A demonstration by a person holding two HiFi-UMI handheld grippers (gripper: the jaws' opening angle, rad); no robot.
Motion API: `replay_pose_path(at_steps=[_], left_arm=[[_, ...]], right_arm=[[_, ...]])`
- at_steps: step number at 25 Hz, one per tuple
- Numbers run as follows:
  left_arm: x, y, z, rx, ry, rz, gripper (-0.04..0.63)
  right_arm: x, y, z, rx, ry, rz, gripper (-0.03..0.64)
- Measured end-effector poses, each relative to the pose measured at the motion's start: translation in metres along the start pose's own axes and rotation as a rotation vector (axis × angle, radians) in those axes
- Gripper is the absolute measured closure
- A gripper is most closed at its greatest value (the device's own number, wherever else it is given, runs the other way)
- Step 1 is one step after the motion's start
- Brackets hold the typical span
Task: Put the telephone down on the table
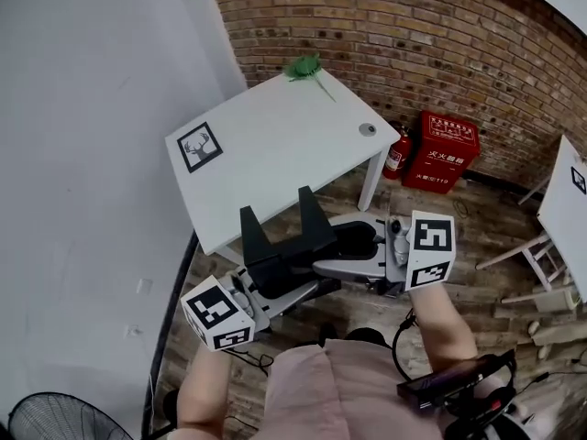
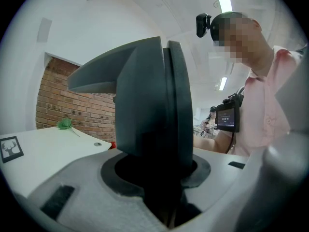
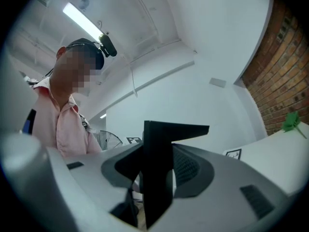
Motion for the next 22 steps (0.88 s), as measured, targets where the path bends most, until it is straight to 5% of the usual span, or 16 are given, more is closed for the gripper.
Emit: replay_pose_path(at_steps=[22], left_arm=[[-0.147,-0.02,-0.085,-0.012,-0.02,0.156,0.431]], right_arm=[[0.175,0.023,0.03,-0.022,-0.035,-0.132,0.439]])
Point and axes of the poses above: the fingertips, and each gripper's own axes: z backward along the fingers, x to its right, y out of its top, the point moved 1 cm from there along z, backward along the fingers, and after that the axes turned 7 degrees about -z, right-handed, at the moved point
